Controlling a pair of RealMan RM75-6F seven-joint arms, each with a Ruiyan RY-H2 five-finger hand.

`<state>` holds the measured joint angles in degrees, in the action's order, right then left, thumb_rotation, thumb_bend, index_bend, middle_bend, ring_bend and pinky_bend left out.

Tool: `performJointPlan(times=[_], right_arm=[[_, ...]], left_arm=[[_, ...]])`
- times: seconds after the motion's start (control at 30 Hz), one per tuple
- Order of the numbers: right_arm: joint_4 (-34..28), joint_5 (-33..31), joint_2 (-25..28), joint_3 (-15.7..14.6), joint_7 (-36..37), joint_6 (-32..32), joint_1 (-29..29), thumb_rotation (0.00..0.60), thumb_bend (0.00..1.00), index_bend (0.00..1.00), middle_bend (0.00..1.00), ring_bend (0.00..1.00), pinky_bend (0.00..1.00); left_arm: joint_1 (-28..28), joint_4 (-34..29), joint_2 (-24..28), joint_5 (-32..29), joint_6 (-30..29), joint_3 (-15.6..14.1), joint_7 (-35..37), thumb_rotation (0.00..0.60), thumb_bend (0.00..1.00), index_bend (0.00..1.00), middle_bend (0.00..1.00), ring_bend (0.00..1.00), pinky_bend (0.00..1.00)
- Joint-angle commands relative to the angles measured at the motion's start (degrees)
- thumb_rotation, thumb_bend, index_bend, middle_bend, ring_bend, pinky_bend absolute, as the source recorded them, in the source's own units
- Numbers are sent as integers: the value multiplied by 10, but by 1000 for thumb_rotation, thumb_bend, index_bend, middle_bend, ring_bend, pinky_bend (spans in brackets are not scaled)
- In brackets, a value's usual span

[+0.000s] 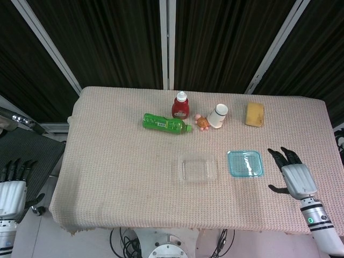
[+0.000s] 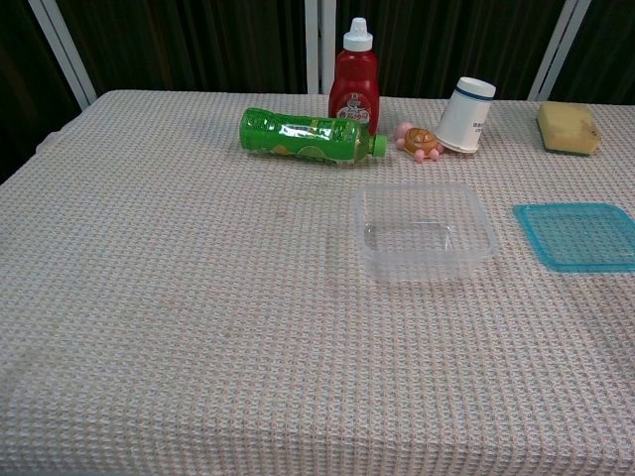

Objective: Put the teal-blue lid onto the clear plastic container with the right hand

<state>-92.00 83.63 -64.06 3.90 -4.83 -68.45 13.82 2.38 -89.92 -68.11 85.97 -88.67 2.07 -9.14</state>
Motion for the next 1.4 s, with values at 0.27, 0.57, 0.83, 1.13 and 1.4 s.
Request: performJointPlan(times=[0.27,0.57,0.83,1.13,1.4], right_arm=[[81,-110,-37,13,-22,220,118,600,0,0,64,0,6],[115,-128,-64,8,-23,288,166,600,0,0,35,0,0],[140,-122,-86,3,13,309,182,600,0,0,35,0,0],[177,-99,-104,-2,72,314,190,600,0,0,57,0,0],[210,-66,-125,-10,116,293,188,600,18,0,227,0,0]], left_arm=[[2,-18,7,-7,12,-1,-17,600,0,140,121,0,0],[4,-34,11,-16,22,-2,-33,600,0,140,121,0,0],[5,-41,14,-20,27,-3,-39,600,0,139,120,0,0],[9,-43,16,-23,33,-2,-40,600,0,140,120,0,0],[10,-45,16,-25,36,-3,-42,600,0,140,120,0,0]])
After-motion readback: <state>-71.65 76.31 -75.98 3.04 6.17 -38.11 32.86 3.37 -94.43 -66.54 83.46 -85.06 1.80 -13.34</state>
